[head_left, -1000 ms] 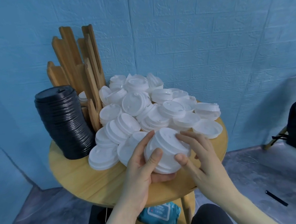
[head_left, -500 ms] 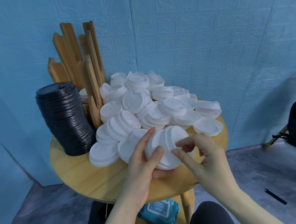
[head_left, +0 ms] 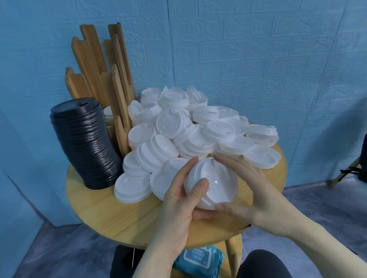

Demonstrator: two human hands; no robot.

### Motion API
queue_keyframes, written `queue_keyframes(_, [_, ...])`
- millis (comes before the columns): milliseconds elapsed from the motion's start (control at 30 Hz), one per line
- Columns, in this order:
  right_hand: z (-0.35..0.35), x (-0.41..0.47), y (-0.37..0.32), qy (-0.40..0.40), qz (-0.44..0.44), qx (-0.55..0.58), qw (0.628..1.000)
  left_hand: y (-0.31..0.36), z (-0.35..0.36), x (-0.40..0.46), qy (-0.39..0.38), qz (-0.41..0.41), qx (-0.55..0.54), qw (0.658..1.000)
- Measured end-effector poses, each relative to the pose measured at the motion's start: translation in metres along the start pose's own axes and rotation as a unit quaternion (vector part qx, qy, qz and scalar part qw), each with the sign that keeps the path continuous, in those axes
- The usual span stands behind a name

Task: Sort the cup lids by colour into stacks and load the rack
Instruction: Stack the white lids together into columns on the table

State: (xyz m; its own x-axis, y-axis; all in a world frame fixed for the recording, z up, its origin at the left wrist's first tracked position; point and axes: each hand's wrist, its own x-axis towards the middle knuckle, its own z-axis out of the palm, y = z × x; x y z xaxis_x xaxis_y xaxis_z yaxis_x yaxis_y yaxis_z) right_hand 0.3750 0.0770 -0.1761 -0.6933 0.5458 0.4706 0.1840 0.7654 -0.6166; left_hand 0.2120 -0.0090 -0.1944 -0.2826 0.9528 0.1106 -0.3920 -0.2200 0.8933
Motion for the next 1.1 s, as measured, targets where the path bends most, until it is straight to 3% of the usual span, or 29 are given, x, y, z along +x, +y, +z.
queue_keyframes(333, [0.026, 0.004, -0.017, 0.108, 0.022, -0.125, 0.986, 0.001, 0.0, -0.001, 0.012, -0.007, 0.02, 1.0])
queue_keyframes(467, [0.026, -0.002, -0.011, 0.068, 0.028, -0.042, 0.996, 0.003, 0.001, -0.001, 0.008, 0.0, 0.025, 1.0])
queue_keyframes(700, [0.014, -0.009, 0.002, 0.023, 0.01, -0.05, 0.998, 0.0, -0.001, -0.001, -0.019, 0.003, 0.032, 0.999])
queue_keyframes(800, [-0.003, -0.013, 0.011, 0.016, 0.04, -0.059, 0.997, -0.001, -0.001, 0.0, -0.011, 0.002, 0.027, 1.0])
queue_keyframes(933, [-0.027, -0.011, 0.045, 0.125, 0.093, -0.169, 0.973, -0.001, -0.001, 0.001, -0.001, -0.002, 0.026, 1.0])
queue_keyframes(1033, [-0.041, -0.005, 0.075, 0.114, 0.182, -0.274, 0.938, -0.001, 0.0, 0.001, -0.002, -0.002, 0.026, 1.0])
queue_keyframes(1100, [-0.044, -0.004, 0.088, 0.103, 0.191, -0.303, 0.928, -0.001, -0.001, 0.002, 0.0, -0.004, 0.025, 1.0])
